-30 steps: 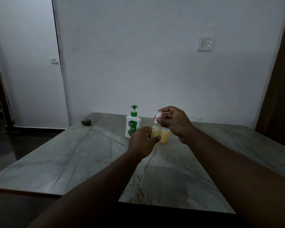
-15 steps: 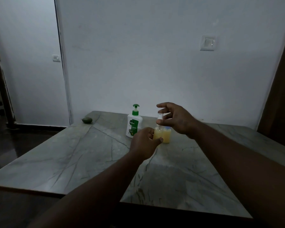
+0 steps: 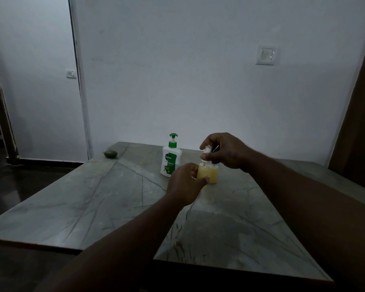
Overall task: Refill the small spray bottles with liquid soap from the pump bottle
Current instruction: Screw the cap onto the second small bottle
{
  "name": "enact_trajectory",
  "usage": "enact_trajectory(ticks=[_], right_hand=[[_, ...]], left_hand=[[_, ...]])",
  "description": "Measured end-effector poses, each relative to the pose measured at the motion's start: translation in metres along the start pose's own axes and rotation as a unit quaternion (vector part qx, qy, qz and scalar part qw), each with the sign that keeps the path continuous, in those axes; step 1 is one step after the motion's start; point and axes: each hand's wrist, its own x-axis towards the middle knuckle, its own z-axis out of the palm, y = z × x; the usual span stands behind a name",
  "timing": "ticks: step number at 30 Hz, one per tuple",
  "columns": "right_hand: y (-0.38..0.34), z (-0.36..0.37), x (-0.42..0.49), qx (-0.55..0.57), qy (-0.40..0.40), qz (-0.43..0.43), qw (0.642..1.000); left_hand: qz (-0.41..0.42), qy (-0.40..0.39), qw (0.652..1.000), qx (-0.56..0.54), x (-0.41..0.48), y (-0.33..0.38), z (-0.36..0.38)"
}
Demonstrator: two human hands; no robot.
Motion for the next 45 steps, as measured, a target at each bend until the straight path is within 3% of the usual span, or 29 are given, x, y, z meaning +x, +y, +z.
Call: enact_trajectory(ticks=[6,12,18,23,31,35,40,45], right_hand=[[0.001,-0.007,0.000,0.061,-0.036,0.019,0.997],[0.009,0.006,-0.007,0.103,0.017,0.017,0.994],[0.019,0.013,-0.012,0.143,-0.007,0.016,0.990],[0.026,0.020,-0.013,0.155,0.046,0.004,0.987],[0.040,0.027,-0.017,0.222,0.045,0.012,0.974],[0.041,0.038,-0.017,0.201,0.100,0.016,0.974],[0.044,0.039,-0.017,0.266,0.085,0.025,0.960],[0.046,0.044,-0.019,0.229,0.146,0.015,0.962]], left_hand=[[-0.006,-0.001,1.000,-0.012,0.000,-0.004,0.000],[0.000,0.001,1.000,-0.019,-0.001,-0.003,0.002],[0.000,0.001,1.000,-0.021,-0.001,-0.006,-0.001],[0.006,0.006,1.000,-0.025,-0.002,-0.005,0.002],[0.001,0.007,1.000,-0.028,-0.004,-0.006,0.001],[0.003,0.002,1.000,-0.028,-0.005,-0.003,0.005],[0.002,0.004,1.000,-0.025,-0.004,-0.002,0.004],[-0.003,0.000,1.000,-0.026,-0.005,-0.002,0.006]])
